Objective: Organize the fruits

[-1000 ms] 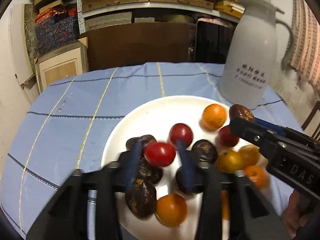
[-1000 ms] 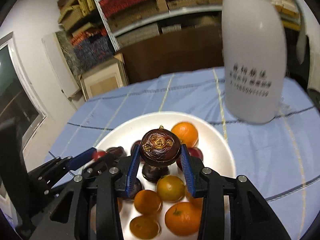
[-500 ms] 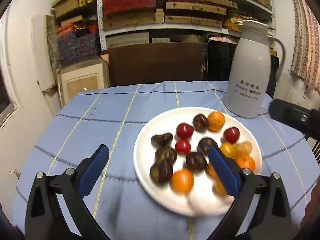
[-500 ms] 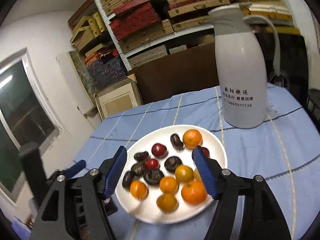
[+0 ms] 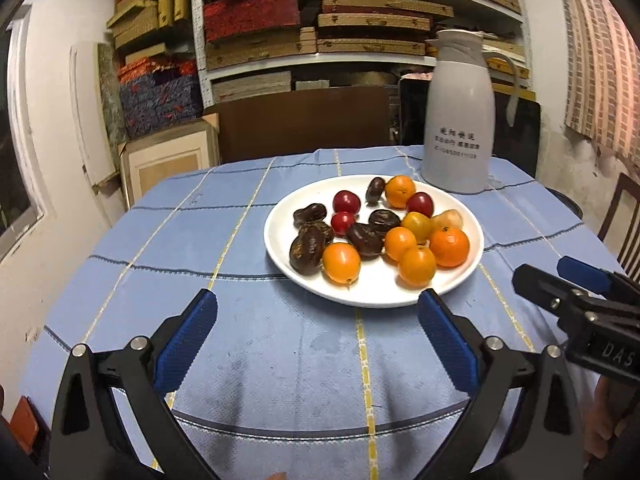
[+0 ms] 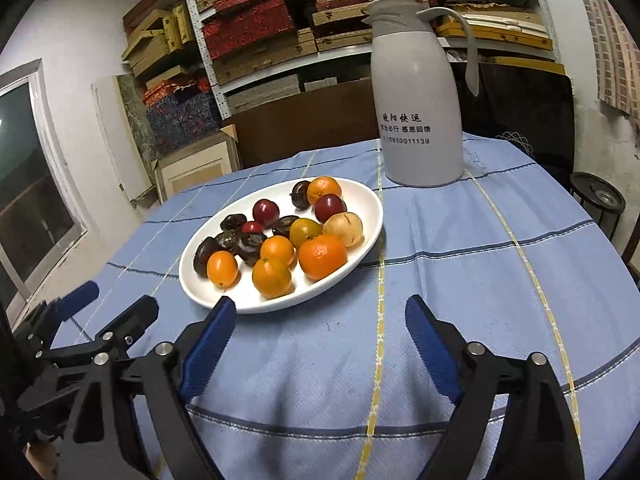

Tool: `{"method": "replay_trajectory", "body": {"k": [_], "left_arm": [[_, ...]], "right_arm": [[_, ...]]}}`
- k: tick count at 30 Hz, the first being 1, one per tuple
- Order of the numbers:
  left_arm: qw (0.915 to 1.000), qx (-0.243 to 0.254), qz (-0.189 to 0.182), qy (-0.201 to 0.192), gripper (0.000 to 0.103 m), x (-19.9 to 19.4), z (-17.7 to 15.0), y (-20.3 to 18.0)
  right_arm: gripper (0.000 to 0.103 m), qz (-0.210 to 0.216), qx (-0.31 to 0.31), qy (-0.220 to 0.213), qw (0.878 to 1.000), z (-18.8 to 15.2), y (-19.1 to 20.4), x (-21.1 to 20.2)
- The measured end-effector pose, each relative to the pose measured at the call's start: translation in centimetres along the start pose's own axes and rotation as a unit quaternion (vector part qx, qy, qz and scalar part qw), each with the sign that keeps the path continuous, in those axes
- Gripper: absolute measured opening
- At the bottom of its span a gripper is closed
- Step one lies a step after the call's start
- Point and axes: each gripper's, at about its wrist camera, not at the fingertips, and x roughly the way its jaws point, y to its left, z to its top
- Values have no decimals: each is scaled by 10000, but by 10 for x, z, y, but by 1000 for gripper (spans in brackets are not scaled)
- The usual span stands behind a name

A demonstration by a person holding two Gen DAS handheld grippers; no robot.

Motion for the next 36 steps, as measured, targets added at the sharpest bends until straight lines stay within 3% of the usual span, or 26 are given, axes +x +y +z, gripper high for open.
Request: {"method": "replay_trajectory", "body": {"k": [3,12,36], "left_arm": [[10000,14,53,-58,98,-3,3,-2],[9985,-353,-426,19,98,-7,4,5],[9992,-213,-327,-47,98,-9,3,1]], "right_arm": [[89,-23,-37,20,10000,0,1,1],[91,18,100,90,9999,1,-2,1],[93,-58,81,209,9997,0,-1,5]]}}
